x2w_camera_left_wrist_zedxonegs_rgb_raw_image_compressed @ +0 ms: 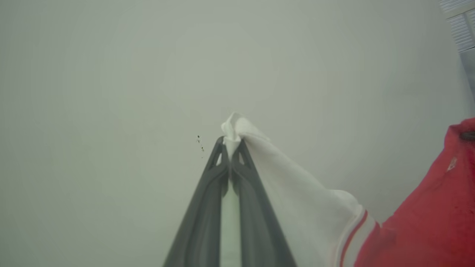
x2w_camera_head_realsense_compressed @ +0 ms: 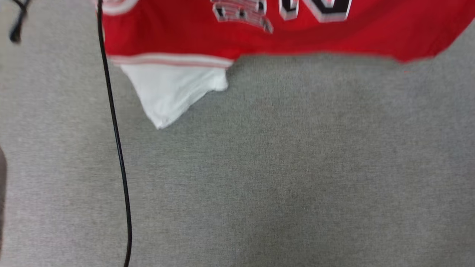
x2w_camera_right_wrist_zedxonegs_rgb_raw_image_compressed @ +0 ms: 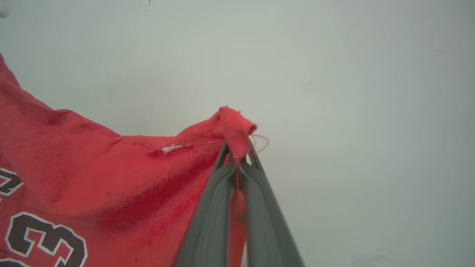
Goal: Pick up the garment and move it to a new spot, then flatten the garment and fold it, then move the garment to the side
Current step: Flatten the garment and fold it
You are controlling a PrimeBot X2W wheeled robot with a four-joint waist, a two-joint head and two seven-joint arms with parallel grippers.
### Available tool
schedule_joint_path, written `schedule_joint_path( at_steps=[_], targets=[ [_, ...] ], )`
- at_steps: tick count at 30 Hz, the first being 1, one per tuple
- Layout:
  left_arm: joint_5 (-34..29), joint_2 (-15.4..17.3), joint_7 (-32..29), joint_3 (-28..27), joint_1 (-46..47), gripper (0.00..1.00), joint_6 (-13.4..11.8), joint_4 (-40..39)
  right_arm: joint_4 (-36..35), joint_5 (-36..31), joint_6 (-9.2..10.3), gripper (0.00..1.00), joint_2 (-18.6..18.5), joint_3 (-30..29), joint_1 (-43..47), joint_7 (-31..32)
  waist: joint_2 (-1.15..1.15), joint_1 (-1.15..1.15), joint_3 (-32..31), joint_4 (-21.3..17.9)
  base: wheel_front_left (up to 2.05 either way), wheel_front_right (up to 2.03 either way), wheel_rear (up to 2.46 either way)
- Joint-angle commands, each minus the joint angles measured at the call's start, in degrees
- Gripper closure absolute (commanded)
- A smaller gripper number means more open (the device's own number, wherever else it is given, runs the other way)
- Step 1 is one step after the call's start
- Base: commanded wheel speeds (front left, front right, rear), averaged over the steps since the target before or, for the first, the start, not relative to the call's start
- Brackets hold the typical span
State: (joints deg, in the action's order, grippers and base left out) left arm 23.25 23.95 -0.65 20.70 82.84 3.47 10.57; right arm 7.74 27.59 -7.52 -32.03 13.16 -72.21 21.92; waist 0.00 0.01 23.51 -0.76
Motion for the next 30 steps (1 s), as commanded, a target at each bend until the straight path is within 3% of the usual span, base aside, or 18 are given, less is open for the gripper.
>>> schedule_joint_path(
  at_steps=[1, 9, 17, 22, 30],
  targets=[
    [-0.68, -0.11, 0.38, 0.07, 4.22, 1.00, 0.59, 2.84, 2.72, -1.14, 0.07, 1.00, 1.04, 0.27, -4.57, -1.28, 0.00, -0.01, 4.26, -1.01, 0.00, 0.00, 0.00],
    [-1.77, -0.85, 3.55, 0.71, 19.59, 1.00, 2.49, 15.94, 15.64, -5.72, 0.07, 1.00, 3.86, 3.36, -20.98, -7.45, 0.00, -0.01, 8.75, -1.84, 0.00, 0.00, 0.00],
    [-1.58, -0.72, 6.26, 1.57, 27.72, 1.00, 3.32, 23.60, 25.84, -7.65, 0.07, 1.00, 5.13, 8.22, -30.97, -13.26, 0.00, -0.01, 10.82, -1.73, 0.00, 0.00, 0.00],
    [-0.72, -0.60, 7.60, 2.84, 25.92, 1.00, 3.61, 26.41, 31.05, -6.27, 0.07, 1.00, 5.79, 11.99, -31.91, -16.76, 0.00, -0.01, 12.13, -1.32, 0.00, 0.00, 0.00],
    [2.03, 0.00, 11.45, 3.23, 16.94, 1.00, 3.63, 28.60, 36.62, -1.85, 0.07, 1.00, 6.89, 18.18, -24.74, -22.80, 0.00, -0.01, 12.23, -1.54, 0.00, 0.00, 0.00]
  ],
)
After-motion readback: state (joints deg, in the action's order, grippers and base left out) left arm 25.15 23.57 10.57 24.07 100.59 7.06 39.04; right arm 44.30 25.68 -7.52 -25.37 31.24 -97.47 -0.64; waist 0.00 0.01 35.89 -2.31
